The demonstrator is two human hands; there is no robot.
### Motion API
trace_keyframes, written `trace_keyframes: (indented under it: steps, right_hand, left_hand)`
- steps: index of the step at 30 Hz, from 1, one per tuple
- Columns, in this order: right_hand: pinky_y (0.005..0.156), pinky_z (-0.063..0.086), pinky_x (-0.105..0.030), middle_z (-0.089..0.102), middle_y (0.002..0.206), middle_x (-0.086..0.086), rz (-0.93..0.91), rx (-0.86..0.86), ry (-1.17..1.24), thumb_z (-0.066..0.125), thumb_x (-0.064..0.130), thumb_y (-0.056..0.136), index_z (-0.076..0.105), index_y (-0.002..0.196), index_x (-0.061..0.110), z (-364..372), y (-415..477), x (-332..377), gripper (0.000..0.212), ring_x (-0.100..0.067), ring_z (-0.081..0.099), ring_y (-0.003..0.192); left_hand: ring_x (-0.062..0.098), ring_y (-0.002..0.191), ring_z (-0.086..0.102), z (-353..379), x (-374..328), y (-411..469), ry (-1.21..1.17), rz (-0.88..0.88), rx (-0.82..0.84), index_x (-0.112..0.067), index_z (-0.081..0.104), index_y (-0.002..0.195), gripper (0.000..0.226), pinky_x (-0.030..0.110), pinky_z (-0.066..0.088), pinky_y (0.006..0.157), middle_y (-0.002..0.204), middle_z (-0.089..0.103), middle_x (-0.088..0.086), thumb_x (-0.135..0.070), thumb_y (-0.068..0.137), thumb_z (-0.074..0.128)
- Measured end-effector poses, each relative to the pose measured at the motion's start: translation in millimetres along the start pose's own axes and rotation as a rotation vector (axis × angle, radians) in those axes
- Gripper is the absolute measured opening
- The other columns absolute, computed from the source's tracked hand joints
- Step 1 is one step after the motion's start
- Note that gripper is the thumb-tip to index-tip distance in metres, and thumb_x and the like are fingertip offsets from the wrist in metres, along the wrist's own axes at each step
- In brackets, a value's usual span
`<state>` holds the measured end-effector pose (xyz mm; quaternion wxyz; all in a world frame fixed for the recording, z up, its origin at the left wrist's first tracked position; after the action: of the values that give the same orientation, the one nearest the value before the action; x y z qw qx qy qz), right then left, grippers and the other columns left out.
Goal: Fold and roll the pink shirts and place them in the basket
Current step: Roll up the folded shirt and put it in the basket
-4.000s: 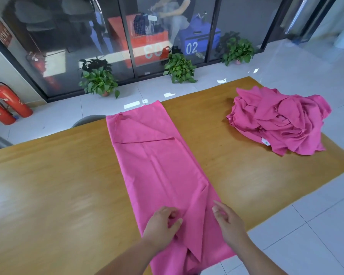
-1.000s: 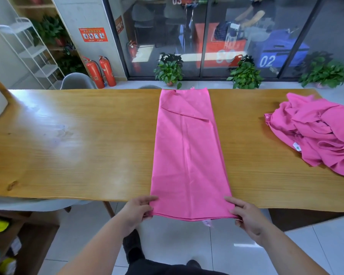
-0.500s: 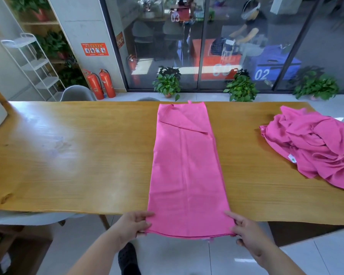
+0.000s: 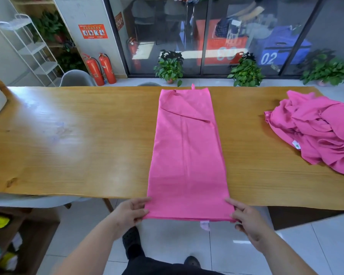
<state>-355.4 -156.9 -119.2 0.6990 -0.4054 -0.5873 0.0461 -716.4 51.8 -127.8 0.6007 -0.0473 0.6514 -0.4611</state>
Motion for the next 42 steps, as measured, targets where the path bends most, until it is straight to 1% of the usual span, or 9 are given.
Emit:
trace_keyframes:
  steps: [7, 13, 17, 21, 27, 30, 33, 38, 42]
  right_hand:
    - [0.076, 0.049, -0.031, 0.076, 0.126, 0.007, 0.067, 0.119, -0.241, 0.065, 0.0, 0.099, 0.067, 0.135, 0.038, -6.5, -5.2, -47.1, 0.052, -0.018, 0.07, 0.086]
    - [0.085, 0.057, -0.029, 0.075, 0.117, 0.011, -0.151, -0.138, -0.761, 0.062, 0.006, 0.094, 0.069, 0.124, 0.034, 2.6, 8.9, -21.6, 0.041, -0.004, 0.07, 0.098]
    - [0.112, 0.043, -0.03, 0.054, 0.151, 0.014, -0.518, -0.125, -0.971, 0.057, 0.021, 0.104, 0.053, 0.152, 0.03, 35.0, 29.0, 34.1, 0.049, -0.009, 0.052, 0.137]
    - [0.131, 0.015, -0.041, 0.008, 0.177, 0.0, -0.465, 0.103, -1.395, 0.05, 0.053, 0.105, 0.007, 0.17, 0.026, 59.0, 54.9, 45.9, 0.082, -0.023, 0.01, 0.162]
    - [0.121, 0.03, -0.041, 0.051, 0.152, 0.003, -0.541, -0.14, -1.626, 0.031, 0.053, 0.11, 0.031, 0.164, 0.025, 70.3, 51.6, 53.4, 0.06, -0.022, 0.048, 0.14]
    - [0.119, 0.034, -0.04, 0.049, 0.153, 0.0, -0.56, -0.116, -1.586, 0.036, 0.054, 0.109, 0.038, 0.16, 0.025, 71.9, 56.1, 58.1, 0.058, -0.023, 0.044, 0.143]
    - [0.129, 0.022, -0.043, 0.024, 0.173, -0.005, -0.481, -0.007, -1.601, 0.035, 0.057, 0.109, 0.017, 0.169, 0.024, 71.0, 53.9, 50.8, 0.071, -0.026, 0.024, 0.158]
    - [0.104, 0.045, -0.041, 0.064, 0.138, -0.001, -0.511, -0.052, -1.635, 0.029, 0.055, 0.111, 0.044, 0.153, 0.024, 78.5, 49.1, 70.9, 0.054, -0.028, 0.058, 0.126]
    - [0.129, 0.021, -0.044, 0.02, 0.174, -0.006, -0.494, 0.045, -1.592, 0.027, 0.061, 0.108, 0.02, 0.168, 0.025, 76.6, 59.5, 66.1, 0.071, -0.027, 0.022, 0.159]
  left_hand:
    - [0.023, 0.094, 0.078, -4.2, 54.6, -10.6, 0.176, -0.07, -0.202, -0.011, 0.078, 0.114, 0.029, 0.031, 0.062, 0.08, 0.11, 0.081, 0.006, 0.009, 0.094, 0.072]
    - [0.006, 0.083, 0.065, -6.3, 25.6, 4.0, 1.022, 0.141, -0.435, -0.039, 0.064, 0.091, 0.032, 0.028, 0.055, 0.076, 0.096, 0.07, -0.013, -0.008, 0.095, 0.059]
    - [0.016, 0.131, 0.05, 35.5, -30.1, 18.1, 1.259, 0.586, -0.458, -0.032, 0.059, 0.137, 0.046, 0.037, 0.047, 0.107, 0.144, 0.051, -0.008, -0.015, 0.095, 0.065]
    - [0.023, 0.163, 0.01, 61.8, -46.2, 45.1, 1.533, 0.382, -0.24, -0.029, 0.015, 0.168, 0.077, 0.044, 0.011, 0.133, 0.176, 0.006, -0.004, -0.048, 0.105, 0.053]
    - [0.021, 0.127, 0.053, 67.9, -51.1, 49.2, 1.685, 0.39, -0.278, -0.026, 0.049, 0.143, 0.055, 0.04, 0.042, 0.11, 0.135, 0.053, -0.005, -0.064, 0.104, 0.039]
    - [0.025, 0.144, 0.039, 66.6, -52.9, 55.2, 1.653, 0.413, -0.25, -0.028, 0.035, 0.157, 0.064, 0.043, 0.035, 0.12, 0.155, 0.04, 0.0, -0.061, 0.104, 0.047]
    - [0.026, 0.155, 0.024, 60.8, -48.5, 58.8, 1.652, 0.344, -0.212, -0.025, 0.025, 0.163, 0.077, 0.044, 0.027, 0.127, 0.169, 0.022, -0.001, -0.062, 0.101, 0.051]
    - [0.024, 0.138, 0.046, 65.8, -69.5, 65.8, 1.752, 0.395, -0.178, -0.027, 0.045, 0.15, 0.061, 0.042, 0.039, 0.114, 0.148, 0.045, -0.002, -0.064, 0.101, 0.046]
    - [0.027, 0.162, 0.014, 63.6, -79.8, 73.0, 1.711, 0.359, -0.17, -0.028, 0.016, 0.167, 0.081, 0.048, 0.021, 0.13, 0.176, 0.01, 0.001, -0.064, 0.102, 0.048]
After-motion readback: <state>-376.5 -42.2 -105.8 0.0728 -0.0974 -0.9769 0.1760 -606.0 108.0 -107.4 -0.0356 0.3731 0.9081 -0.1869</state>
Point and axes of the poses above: each hand's wrist, its own y-axis towards the middle knuckle, its own z-axis out of the palm, x = y × z, the point moved 4 cm from there along y, towards the middle knuckle
